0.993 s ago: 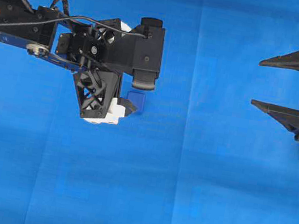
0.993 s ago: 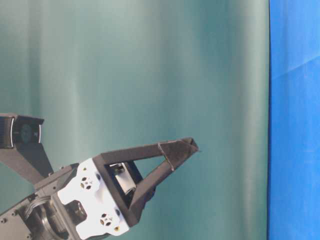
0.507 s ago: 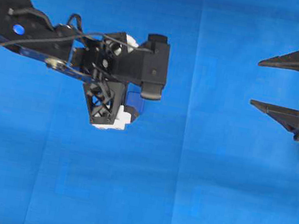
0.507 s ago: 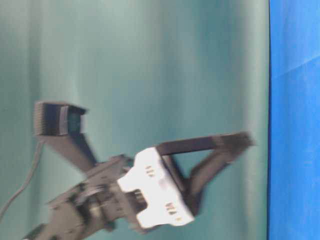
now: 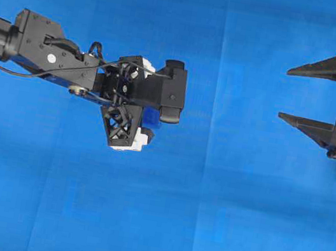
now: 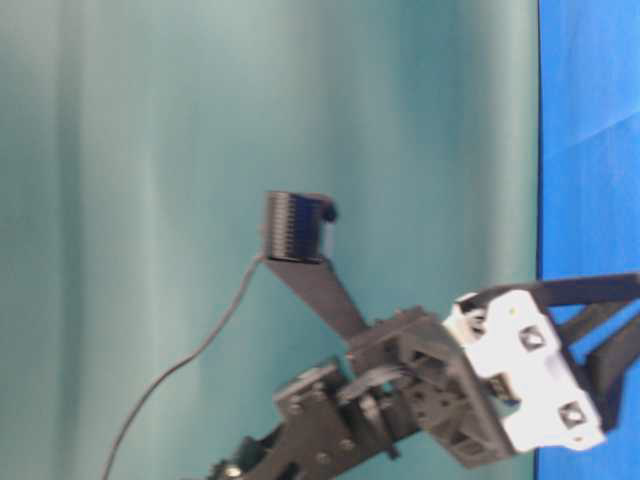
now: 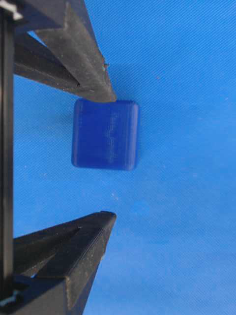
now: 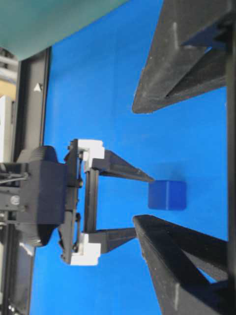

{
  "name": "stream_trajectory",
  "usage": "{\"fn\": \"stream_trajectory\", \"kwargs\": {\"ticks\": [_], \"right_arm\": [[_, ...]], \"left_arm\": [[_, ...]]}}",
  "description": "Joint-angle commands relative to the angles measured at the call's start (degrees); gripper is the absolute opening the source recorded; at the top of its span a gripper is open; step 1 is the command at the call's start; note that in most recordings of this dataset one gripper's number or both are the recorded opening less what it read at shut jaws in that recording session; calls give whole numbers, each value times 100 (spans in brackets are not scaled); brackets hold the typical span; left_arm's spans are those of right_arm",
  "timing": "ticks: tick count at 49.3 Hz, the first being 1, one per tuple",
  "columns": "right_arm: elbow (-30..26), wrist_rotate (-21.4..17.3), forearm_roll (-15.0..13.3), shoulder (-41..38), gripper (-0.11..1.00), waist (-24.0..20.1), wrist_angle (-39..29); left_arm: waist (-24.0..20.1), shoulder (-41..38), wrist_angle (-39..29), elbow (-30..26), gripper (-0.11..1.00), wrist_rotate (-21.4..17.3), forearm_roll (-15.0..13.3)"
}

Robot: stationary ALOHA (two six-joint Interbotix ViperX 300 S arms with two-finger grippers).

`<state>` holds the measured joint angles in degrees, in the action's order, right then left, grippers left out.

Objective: Handover the blue block to the right arm after grasping it with the left arm, then place it in the designated position.
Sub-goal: 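Close the left gripper on the blue cube and lift it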

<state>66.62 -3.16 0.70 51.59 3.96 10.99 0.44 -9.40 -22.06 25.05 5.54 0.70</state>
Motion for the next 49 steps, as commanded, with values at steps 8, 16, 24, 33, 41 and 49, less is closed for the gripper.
{"fn": "stream_trajectory", "kwargs": {"ticks": [8,16,24,33,41,49], "right_arm": [[-114,0,18,-70,98,18,53],[-114,0,18,-88,98,9,53],[-114,0,18,-88,98,18,53],[-114,0,18,-105,98,9,62],[-114,0,18,-114,98,18,53],[-114,0,18,-123,98,18,62]], "left_arm": [[-141,-185,123,0,93,-26,9],[-123,-439,422,53,93,-26,9],[-132,-519,483,88,93,-26,9],[-123,-519,492,79,93,-26,9],[-105,-510,404,18,91,-70,9],[-62,-483,-9,-105,62,-105,9]]}}
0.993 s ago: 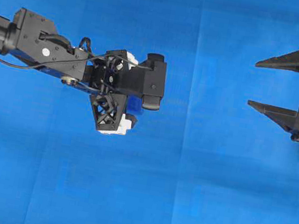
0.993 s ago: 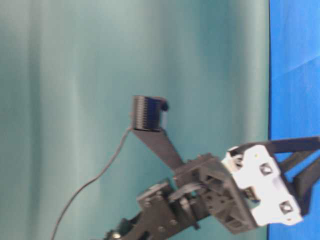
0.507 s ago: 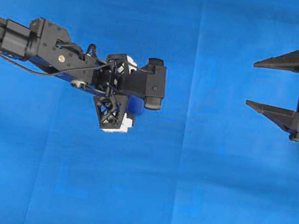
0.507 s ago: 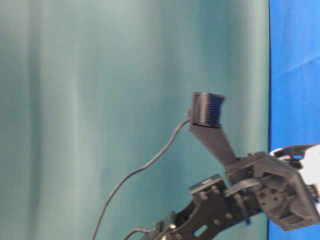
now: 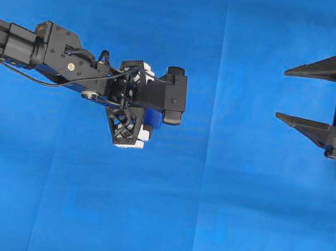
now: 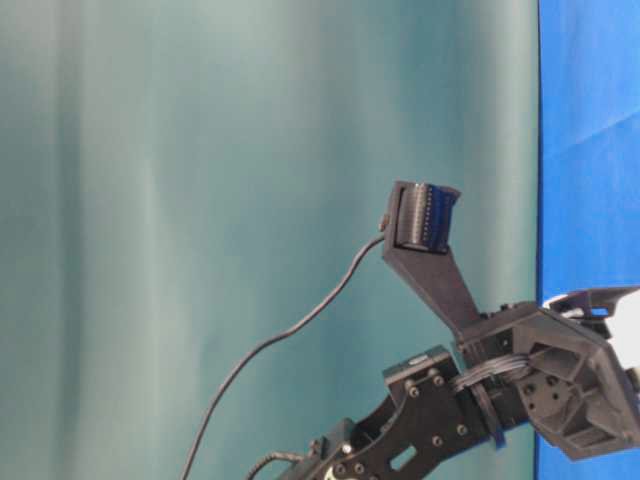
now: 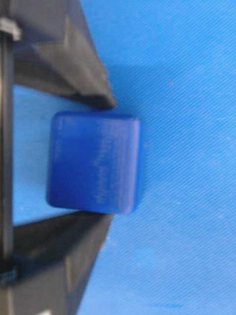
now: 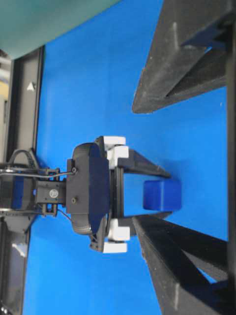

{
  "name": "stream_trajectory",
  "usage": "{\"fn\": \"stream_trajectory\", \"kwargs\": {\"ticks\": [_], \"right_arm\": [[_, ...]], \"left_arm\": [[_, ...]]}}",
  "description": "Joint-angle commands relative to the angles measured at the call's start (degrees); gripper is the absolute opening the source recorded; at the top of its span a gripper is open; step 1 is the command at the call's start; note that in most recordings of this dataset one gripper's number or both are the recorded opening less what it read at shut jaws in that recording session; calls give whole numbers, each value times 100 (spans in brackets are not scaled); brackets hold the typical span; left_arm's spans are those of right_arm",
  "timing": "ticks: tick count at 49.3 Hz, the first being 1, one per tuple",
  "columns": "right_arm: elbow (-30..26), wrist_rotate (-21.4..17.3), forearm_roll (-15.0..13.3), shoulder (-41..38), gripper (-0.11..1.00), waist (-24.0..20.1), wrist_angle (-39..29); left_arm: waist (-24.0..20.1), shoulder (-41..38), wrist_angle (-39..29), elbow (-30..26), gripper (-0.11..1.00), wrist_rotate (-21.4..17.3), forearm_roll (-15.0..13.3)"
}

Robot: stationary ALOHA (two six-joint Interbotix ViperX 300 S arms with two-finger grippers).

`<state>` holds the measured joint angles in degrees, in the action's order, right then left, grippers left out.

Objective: Handover the blue block to the right arm after grasping it with the left arm, then place it in the designated position.
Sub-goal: 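Close the left gripper on the blue cube and lift it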

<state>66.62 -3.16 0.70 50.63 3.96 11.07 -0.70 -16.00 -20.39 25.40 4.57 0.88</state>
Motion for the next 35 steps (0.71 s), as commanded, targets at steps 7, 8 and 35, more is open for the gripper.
{"fn": "stream_trajectory", "kwargs": {"ticks": [7,8,35], "right_arm": [[-114,0,18,-26,98,18,44],[-114,0,18,-26,98,9,44],[-114,0,18,-26,98,18,18]], "left_arm": [[53,202,-457,-237,49,0,-9],[53,202,-457,-246,49,0,-9],[53,861,-1274,-633,49,53,-9]]}}
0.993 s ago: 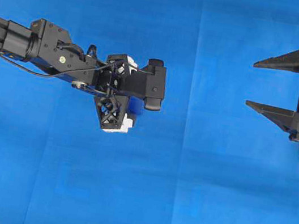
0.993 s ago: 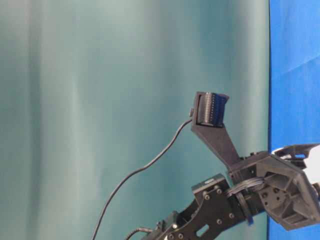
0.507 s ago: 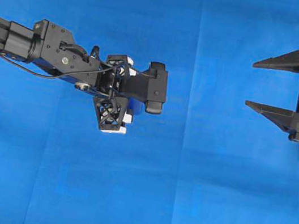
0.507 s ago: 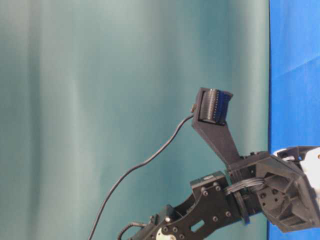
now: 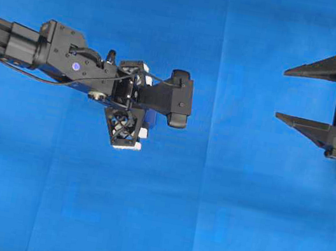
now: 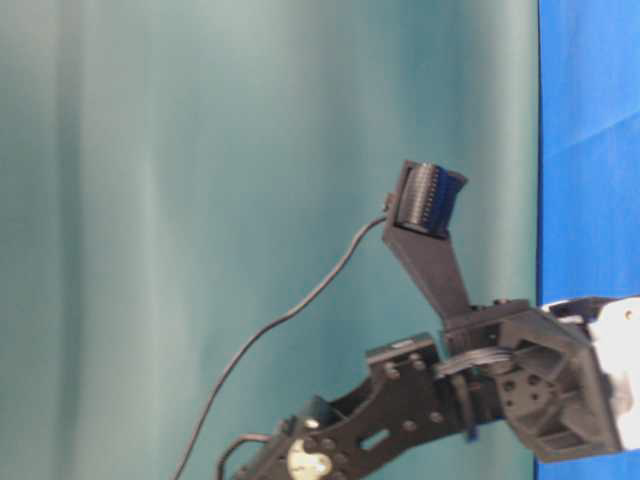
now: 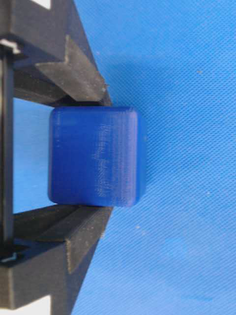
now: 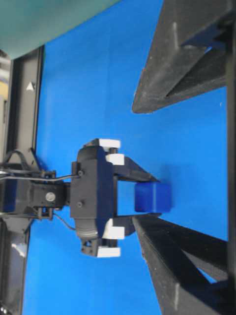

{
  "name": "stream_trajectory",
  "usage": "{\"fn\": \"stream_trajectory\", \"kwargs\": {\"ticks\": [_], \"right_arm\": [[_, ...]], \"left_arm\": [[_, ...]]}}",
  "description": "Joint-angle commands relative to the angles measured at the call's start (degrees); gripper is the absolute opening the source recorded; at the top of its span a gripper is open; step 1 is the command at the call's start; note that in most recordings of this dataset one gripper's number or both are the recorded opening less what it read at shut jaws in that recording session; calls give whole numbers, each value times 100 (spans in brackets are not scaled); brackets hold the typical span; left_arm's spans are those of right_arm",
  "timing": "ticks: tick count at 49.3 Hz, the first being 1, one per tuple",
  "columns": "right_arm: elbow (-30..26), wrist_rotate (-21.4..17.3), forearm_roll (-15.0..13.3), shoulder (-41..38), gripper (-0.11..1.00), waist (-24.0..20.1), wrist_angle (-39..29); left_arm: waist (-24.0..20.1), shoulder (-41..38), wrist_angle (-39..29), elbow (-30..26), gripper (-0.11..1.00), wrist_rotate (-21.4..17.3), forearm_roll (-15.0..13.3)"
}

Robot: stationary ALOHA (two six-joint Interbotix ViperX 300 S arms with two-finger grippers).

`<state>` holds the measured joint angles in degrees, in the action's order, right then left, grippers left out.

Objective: Handover the blue block to the right arm after grasping it with the left arm, then place it in the designated position.
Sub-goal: 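Close the left gripper on the blue cube and lift it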

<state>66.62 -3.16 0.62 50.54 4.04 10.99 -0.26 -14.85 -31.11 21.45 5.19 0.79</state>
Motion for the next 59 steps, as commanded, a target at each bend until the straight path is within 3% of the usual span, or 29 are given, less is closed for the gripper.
{"fn": "stream_trajectory", "kwargs": {"ticks": [1,26,59], "right_arm": [[-114,0,26,-18,98,9,26],[-141,-9,26,-18,98,9,26],[-141,-18,35,-18,98,9,26]], "left_arm": [[9,800,-272,-255,49,-9,0],[-9,1775,-1547,-1002,49,-9,0],[18,2522,-1986,-1512,49,-26,53]]}}
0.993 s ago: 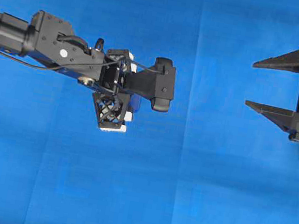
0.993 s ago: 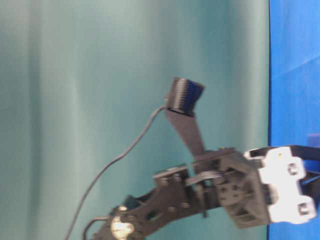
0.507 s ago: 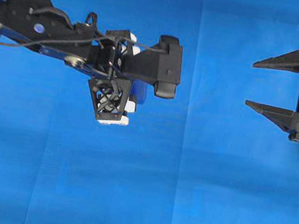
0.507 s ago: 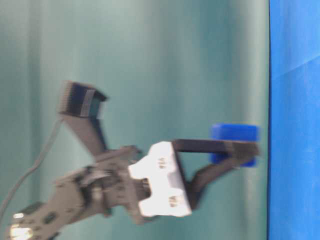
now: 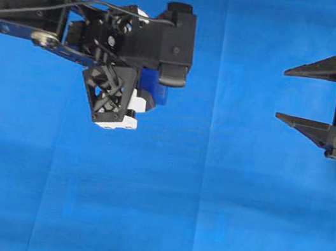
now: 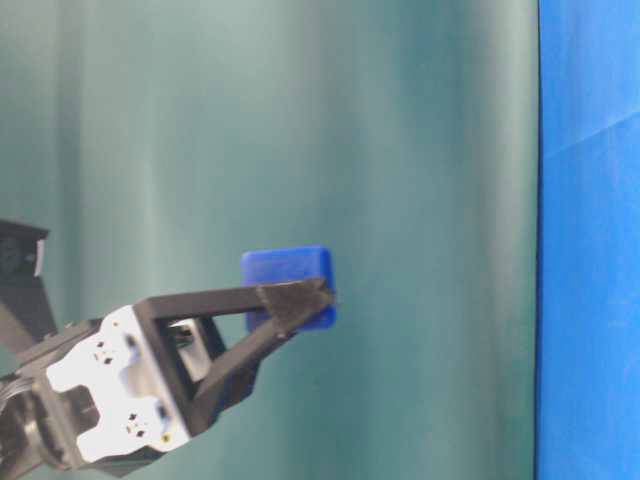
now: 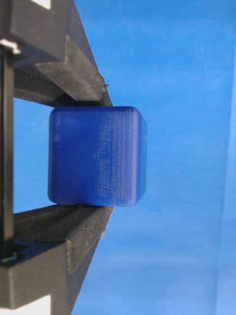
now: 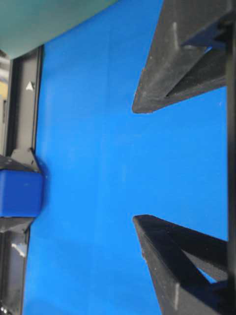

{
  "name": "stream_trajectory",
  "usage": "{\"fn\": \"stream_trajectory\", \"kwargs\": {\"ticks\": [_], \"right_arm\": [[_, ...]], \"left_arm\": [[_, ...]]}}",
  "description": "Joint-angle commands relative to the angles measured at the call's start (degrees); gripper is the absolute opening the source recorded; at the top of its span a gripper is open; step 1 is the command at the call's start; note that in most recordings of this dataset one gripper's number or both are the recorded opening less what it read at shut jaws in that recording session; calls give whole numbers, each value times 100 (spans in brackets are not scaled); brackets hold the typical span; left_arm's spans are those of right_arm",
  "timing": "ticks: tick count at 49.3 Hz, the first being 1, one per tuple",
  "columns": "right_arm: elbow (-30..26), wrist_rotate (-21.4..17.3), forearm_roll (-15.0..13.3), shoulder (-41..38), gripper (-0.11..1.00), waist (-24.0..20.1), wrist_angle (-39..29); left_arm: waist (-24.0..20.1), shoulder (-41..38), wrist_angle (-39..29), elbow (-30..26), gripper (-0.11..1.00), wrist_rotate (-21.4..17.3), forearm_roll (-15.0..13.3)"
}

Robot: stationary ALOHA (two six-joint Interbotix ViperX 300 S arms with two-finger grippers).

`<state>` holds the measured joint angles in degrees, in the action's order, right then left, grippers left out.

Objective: Handover the blue block to the right arm after grasping it with the left arm, then place it in the designated position.
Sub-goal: 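Close the left gripper on the blue cube and lift it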

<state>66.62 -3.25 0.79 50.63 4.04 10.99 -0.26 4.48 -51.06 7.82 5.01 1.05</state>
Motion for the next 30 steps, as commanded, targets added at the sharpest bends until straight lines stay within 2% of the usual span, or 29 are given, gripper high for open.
{"fn": "stream_trajectory", "kwargs": {"ticks": [1,30], "right_arm": [[-149,-9,18,-26,98,9,26],[-158,-9,18,-18,98,9,18]], "left_arm": [[18,589,9,-149,49,-9,26],[9,624,0,-105,49,-18,26]]}}
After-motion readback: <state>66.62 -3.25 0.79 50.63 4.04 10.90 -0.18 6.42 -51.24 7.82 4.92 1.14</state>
